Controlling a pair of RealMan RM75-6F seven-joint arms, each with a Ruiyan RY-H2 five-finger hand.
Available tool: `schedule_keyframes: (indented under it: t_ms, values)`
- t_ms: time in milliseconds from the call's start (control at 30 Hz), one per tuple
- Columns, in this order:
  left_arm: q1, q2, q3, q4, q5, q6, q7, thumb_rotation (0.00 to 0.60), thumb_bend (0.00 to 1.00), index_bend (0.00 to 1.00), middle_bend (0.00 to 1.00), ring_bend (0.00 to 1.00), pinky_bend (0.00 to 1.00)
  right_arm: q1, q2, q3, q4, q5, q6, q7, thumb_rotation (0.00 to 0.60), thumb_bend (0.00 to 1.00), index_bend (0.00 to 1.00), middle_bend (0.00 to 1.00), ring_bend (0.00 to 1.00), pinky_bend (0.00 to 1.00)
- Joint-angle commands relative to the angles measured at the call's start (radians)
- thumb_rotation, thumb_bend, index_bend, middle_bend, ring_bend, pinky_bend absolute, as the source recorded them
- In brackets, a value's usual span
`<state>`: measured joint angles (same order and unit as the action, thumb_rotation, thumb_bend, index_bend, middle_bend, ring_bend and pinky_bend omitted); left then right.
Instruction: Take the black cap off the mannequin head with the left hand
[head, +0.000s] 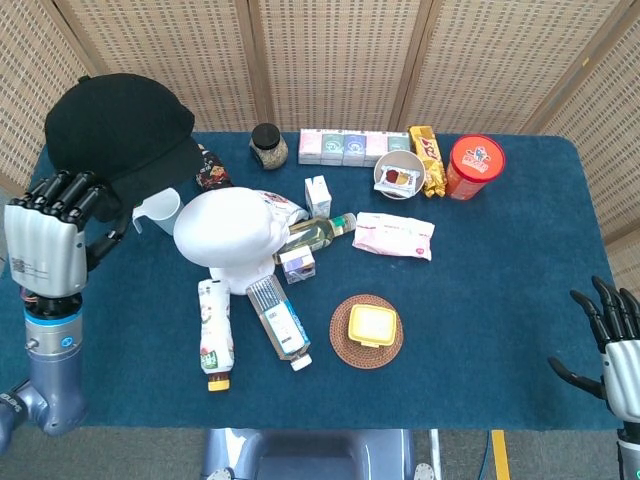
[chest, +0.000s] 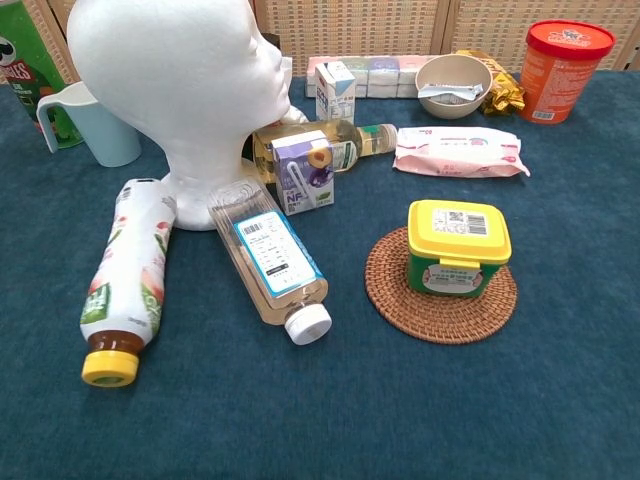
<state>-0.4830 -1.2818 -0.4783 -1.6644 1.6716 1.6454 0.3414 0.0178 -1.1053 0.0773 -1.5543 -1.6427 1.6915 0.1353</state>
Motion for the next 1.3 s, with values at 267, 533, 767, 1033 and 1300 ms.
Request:
schedule_keyframes:
  t_ms: [267, 533, 767, 1033, 1300]
  values:
    - [0.061, 0.088, 0.118, 0.307, 0.175, 0.145, -0.334, 0.6, 0.54, 0.78, 0.57, 0.51, 0.7, 0.002, -0.003, -0.006, -0.006, -0.01, -0.004, -0.012, 0.6, 0.0, 0.13, 0.01, 0.0, 0.0]
    - [0.05, -0.019, 0.239, 0.652, 0.279, 0.23, -0.525, 0.6, 0.53, 0.78, 0.57, 0.51, 0.7, 0.005, -0.006, -0.011, -0.013, -0.019, -0.008, -0.028, 0.6, 0.0, 0.13, 0.01, 0.0, 0.0]
    - [0.039, -0.185, 0.328, 1.003, 0.31, 0.294, -0.637, 0.6, 0.52, 0.78, 0.57, 0.51, 0.7, 0.005, -0.007, -0.009, -0.012, -0.012, -0.011, -0.031, 0.6, 0.0, 0.13, 0.01, 0.0, 0.0]
    - [0.048, -0.329, 0.356, 1.265, 0.227, 0.304, -0.769, 0.6, 0.46, 0.78, 0.57, 0.51, 0.7, 0.008, -0.009, -0.01, -0.01, -0.01, -0.018, -0.032, 0.6, 0.0, 0.13, 0.01, 0.0, 0.0]
    - [0.061, -0.383, 0.391, 1.36, 0.19, 0.302, -0.817, 0.6, 0.37, 0.75, 0.54, 0.47, 0.64, 0.005, -0.007, -0.009, -0.014, -0.01, -0.011, -0.031, 0.6, 0.0, 0.13, 0.01, 0.0, 0.0]
